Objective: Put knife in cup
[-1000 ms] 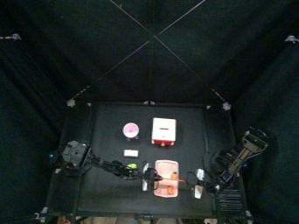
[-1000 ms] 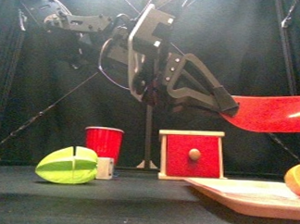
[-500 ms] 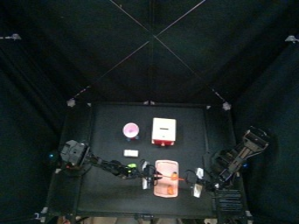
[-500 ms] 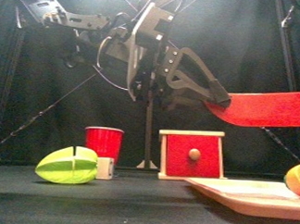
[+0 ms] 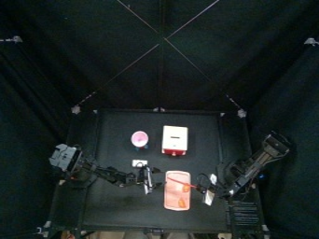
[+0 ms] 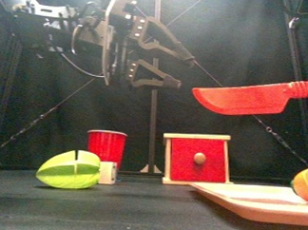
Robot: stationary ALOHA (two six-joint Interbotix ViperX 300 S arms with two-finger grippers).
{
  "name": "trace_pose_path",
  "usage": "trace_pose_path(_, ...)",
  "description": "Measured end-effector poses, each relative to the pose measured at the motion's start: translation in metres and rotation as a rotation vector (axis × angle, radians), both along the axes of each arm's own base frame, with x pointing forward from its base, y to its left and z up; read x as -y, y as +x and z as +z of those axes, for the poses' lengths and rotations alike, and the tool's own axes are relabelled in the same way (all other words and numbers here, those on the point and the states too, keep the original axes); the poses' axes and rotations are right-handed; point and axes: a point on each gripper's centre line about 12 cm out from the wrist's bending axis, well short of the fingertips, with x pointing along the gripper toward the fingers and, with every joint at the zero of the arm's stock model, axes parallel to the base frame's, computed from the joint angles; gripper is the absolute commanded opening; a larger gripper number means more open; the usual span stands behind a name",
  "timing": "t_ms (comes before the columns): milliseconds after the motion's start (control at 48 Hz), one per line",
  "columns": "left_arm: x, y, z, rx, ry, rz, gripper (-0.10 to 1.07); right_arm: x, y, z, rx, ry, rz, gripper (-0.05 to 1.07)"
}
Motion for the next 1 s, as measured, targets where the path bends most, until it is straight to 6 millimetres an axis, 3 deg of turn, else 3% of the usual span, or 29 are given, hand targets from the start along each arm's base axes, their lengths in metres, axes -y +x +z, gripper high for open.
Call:
trace_pose_path(375,-0.059,-0.065,0.017,0.145,-0.031,0.299,0.92,0.044,0.011,0.027,0.090,0.098,-0.173,0.26)
trace_pose_path(583,-0.109,-0.098,0.016,0.143,-0.069,0.506,0.92,0.061,0.024,0.043,0.108,0.071,-0.142,0.26)
trace_pose_path(750,-0.142,-0.122,0.028,0.190,-0.083,0.624,0.92,0.081,0.033,0.059,0.085,0.067,-0.180,0.26)
trace_pose_path(1000,-0.160,-0.160,0.017,0.159,-0.089,0.692,0.92,0.108,0.043,0.087,0.050,0.088,-0.191,0.26)
